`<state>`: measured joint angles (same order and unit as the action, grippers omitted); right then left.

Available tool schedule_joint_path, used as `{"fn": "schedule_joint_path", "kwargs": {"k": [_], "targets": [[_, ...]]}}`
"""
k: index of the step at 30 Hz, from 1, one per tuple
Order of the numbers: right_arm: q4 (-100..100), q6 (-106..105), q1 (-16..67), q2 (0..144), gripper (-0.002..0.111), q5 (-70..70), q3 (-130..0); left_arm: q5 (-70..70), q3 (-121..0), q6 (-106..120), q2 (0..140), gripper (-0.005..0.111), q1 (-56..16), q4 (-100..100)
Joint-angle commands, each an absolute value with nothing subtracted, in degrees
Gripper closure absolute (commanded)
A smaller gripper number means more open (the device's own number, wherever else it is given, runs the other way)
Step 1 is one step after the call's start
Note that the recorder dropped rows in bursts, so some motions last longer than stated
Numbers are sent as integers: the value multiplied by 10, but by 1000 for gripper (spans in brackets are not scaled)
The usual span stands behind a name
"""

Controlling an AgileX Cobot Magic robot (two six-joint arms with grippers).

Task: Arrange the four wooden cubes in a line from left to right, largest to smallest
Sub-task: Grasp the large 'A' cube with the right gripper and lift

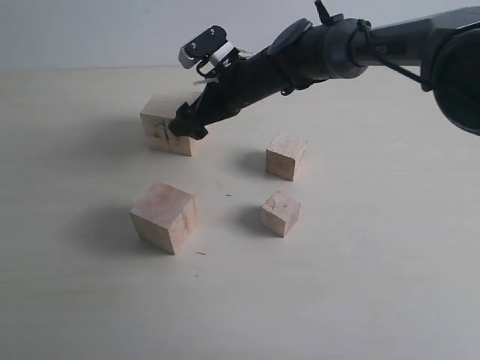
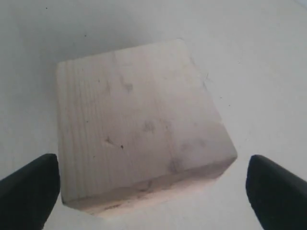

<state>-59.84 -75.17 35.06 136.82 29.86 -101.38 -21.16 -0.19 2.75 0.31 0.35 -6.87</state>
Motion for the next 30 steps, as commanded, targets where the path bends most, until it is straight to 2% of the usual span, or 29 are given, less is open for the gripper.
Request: {"fn": "schedule_joint_path", "kwargs": {"k": [1, 10, 13, 16, 24, 30], "targets": [[-608, -755, 353, 1396, 6, 313, -1046, -205, 0, 27, 0, 107, 0, -66], [-608, -760, 353, 1431, 6, 364, -1113, -205, 0, 27, 0, 107, 0, -66], [-608, -765, 353, 1438, 12, 392, -1125, -205, 0, 27, 0, 107, 0, -66], [-588, -767, 353, 1436, 30, 399, -1125, -205, 0, 27, 0, 107, 0, -66], [-522, -763, 353, 1423, 107, 473, -1125, -205, 0, 27, 0, 107, 0, -66], [-518, -781, 353, 1384, 108, 527, -1125, -205, 0, 27, 0, 107, 0, -66]]}}
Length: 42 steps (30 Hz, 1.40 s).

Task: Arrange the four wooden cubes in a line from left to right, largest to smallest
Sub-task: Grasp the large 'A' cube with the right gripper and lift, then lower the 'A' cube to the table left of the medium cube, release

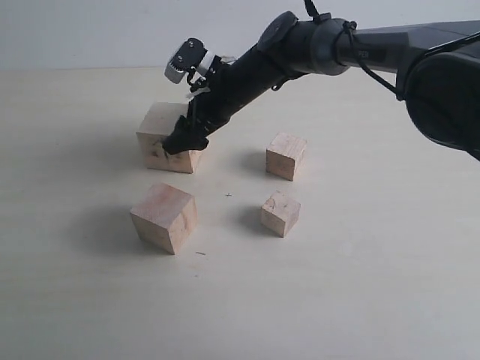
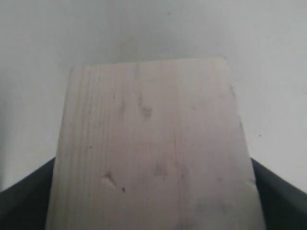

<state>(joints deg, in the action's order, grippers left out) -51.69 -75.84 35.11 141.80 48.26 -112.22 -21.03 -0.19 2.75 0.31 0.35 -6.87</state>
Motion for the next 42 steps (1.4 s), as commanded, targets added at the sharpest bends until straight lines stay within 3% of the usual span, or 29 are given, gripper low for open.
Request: {"fn": "schedule_joint_path", "kwargs": {"k": [1, 10, 29, 42], "targets": [[-526, -800, 353, 1379, 108, 543, -1125, -205, 0, 27, 0, 107, 0, -66], [-582, -859, 390, 1372, 108, 586, -1125, -205, 0, 27, 0, 107, 0, -66], [-610, -875, 472, 1405, 108, 516, -1125, -205, 0, 27, 0, 107, 0, -66], [-470, -738, 459, 1410, 108, 553, -1124, -205, 0, 27, 0, 107, 0, -66]]}}
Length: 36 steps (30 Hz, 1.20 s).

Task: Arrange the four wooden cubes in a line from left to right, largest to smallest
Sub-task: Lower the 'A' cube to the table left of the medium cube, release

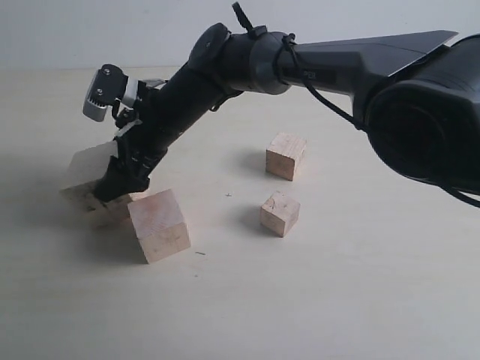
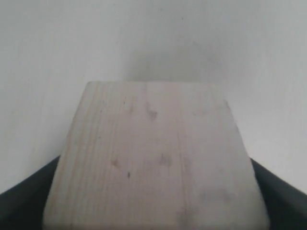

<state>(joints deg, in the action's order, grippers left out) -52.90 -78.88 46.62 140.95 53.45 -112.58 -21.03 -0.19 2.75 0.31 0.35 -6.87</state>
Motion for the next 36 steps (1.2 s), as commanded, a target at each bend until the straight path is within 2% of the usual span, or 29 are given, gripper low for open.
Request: {"fn": "schedule_joint_path", "kwargs": {"k": [1, 31, 34, 36], "targets": [[-464, -731, 459, 1409, 108, 556, -1124, -205, 0, 27, 0, 107, 0, -66], [-380, -690, 458, 1409, 108, 545, -1124, -205, 0, 27, 0, 107, 0, -66], [-381, -690, 459, 1409, 103, 545, -1124, -205, 0, 27, 0, 107, 0, -66], [-381, -690, 459, 1409, 94, 546, -1124, -205, 0, 27, 0, 107, 0, -66]]}}
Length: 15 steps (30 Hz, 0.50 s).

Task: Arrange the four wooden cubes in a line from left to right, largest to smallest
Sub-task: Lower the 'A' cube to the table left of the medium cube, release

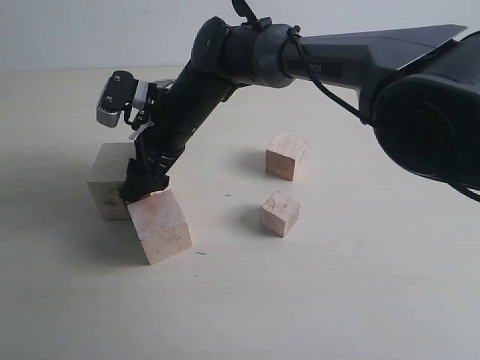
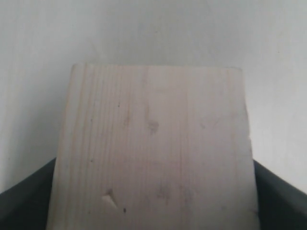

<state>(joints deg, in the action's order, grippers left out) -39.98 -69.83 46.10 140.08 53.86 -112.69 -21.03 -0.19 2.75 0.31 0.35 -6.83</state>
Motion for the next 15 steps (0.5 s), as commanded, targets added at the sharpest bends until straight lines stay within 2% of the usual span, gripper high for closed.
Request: {"fn": "schedule_joint_path", "kwargs": {"k": [1, 6, 8, 10, 15], "targets": [[-381, -690, 459, 1409, 87, 548, -1124, -205, 0, 27, 0, 107, 0, -66], [-374, -690, 459, 1409, 49, 551, -1124, -205, 0, 27, 0, 107, 0, -66], [-374, -690, 459, 1409, 38, 551, -1124, -205, 0, 27, 0, 107, 0, -66], [-374, -689, 459, 1409, 33, 551, -1124, -205, 0, 27, 0, 107, 0, -66], [-374, -689, 459, 1409, 32, 552, -1124, -205, 0, 27, 0, 107, 0, -66]]}}
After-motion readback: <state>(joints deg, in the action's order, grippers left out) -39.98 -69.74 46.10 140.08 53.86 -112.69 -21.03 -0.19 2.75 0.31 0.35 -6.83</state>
